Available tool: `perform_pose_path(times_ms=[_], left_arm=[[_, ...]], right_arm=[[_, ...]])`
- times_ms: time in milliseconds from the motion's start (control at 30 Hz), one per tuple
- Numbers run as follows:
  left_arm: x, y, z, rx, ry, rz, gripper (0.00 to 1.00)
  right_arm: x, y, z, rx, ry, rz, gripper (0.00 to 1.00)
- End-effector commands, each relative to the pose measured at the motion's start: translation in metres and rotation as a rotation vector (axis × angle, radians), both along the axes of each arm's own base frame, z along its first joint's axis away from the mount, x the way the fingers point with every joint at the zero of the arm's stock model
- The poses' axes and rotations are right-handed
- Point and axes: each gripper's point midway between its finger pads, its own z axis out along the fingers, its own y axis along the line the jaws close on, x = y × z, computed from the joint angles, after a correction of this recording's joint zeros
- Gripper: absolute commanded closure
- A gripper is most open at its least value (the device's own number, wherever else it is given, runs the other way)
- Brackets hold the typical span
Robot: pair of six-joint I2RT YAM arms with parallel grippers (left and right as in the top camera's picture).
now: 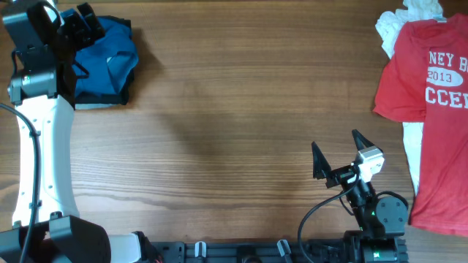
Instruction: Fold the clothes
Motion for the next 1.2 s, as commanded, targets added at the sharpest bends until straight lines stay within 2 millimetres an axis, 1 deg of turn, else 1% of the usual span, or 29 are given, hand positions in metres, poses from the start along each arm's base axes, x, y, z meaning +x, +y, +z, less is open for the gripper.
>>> perform_pose_path(times_ms=[0, 467, 500, 533, 633, 700, 767, 833, 967, 1067, 1100, 1167], left_arm=[[0.001, -0.001, -0.003, -0.017, 0.003, -0.002, 0.0], [0.001, -0.001, -0.003, -0.017, 0.003, -0.001, 0.0], [0.0, -0.003, -0.005, -0.023, 0.012, -0.011, 0.0], [-0.004, -0.002, -0.002, -0.022, 0.01, -0.007, 0.0], [-0.012, -0.004, -0.001, -0.025, 0.023, -0.006, 0.0], [-0.02, -0.006, 0.003, -0.027, 0.032, -0.007, 0.0], [-0.03, -0.013, 0.008, -0.029, 0.043, -0.017, 0.0], [-0.046, -0.023, 0.016, -0.031, 0.051, -0.033, 0.0], [-0.076, -0.043, 0.039, -0.022, 0.037, -0.063, 0.0], [-0.095, -0.049, 0.057, -0.008, -0.01, -0.066, 0.0], [-0.103, -0.051, 0.057, -0.006, -0.018, -0.066, 0.0], [-0.12, -0.053, 0.045, -0.008, -0.007, -0.066, 0.0]], right_arm=[[-0.001, 0.001, 0.003, 0.005, -0.015, 0.004, 0.01], [-0.001, 0.001, 0.003, 0.005, -0.015, 0.004, 0.01], [-0.001, 0.001, 0.003, 0.005, -0.015, 0.004, 0.01], [-0.001, 0.001, 0.003, 0.005, -0.015, 0.004, 0.01], [-0.001, 0.001, 0.003, 0.005, -0.015, 0.003, 0.01], [-0.001, 0.001, 0.003, 0.006, -0.015, 0.004, 0.01], [-0.001, 0.001, 0.003, 0.005, -0.015, 0.004, 0.01], [-0.001, 0.001, 0.003, 0.005, -0.015, 0.004, 0.01], [-0.001, 0.001, 0.003, 0.005, -0.015, 0.003, 0.0], [-0.001, 0.001, 0.003, 0.005, -0.015, 0.004, 0.0], [-0.001, 0.001, 0.003, 0.005, -0.015, 0.004, 0.01], [-0.001, 0.001, 0.003, 0.005, -0.015, 0.004, 0.0]])
